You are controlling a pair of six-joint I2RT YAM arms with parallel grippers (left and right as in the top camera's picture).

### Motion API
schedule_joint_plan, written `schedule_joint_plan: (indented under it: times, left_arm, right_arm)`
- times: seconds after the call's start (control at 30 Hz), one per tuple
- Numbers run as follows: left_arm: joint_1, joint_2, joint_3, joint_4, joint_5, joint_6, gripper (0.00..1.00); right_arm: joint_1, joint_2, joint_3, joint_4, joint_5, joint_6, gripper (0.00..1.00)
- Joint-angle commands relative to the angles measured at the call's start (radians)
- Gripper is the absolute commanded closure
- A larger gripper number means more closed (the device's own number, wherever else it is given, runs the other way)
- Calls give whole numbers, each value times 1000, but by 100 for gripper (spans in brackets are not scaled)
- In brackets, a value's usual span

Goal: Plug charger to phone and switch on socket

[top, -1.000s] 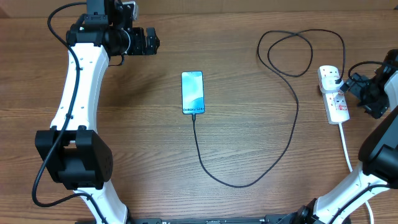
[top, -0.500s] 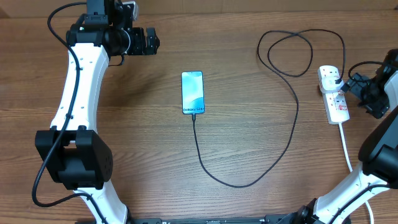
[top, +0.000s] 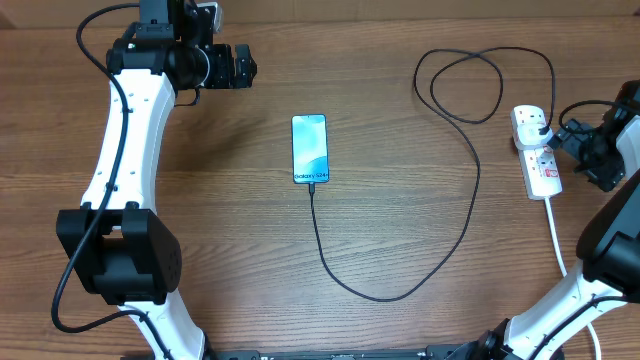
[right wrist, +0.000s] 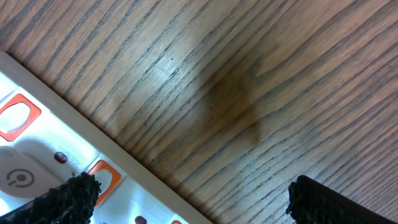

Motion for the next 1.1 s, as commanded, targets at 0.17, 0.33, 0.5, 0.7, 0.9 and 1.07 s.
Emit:
schedule_joint_plan:
  times: [0.17,0.33,0.5,0.7,0.9,1.07]
  left_arm:
    - [-6,5,-2,2,-6,26,0]
    - [-6,5,-2,1,-6,26,0]
    - [-6,5,-2,2,-6,26,0]
    - [-6,5,-2,2,-6,26,0]
    - [-6,5,-2,2,-6,26,0]
    - [-6,5,-2,2,-6,26,0]
  right_arm:
    - [3,16,-31,10,-12,2,0]
    - [2,16,-60,33,-14,3,0]
    - [2,16,-60,50,-43,3,0]
    - [2,16,-60,64,-77,3,0]
    - [2,16,-66,48,-77,3,0]
    - [2,16,-68,50,-110,2,0]
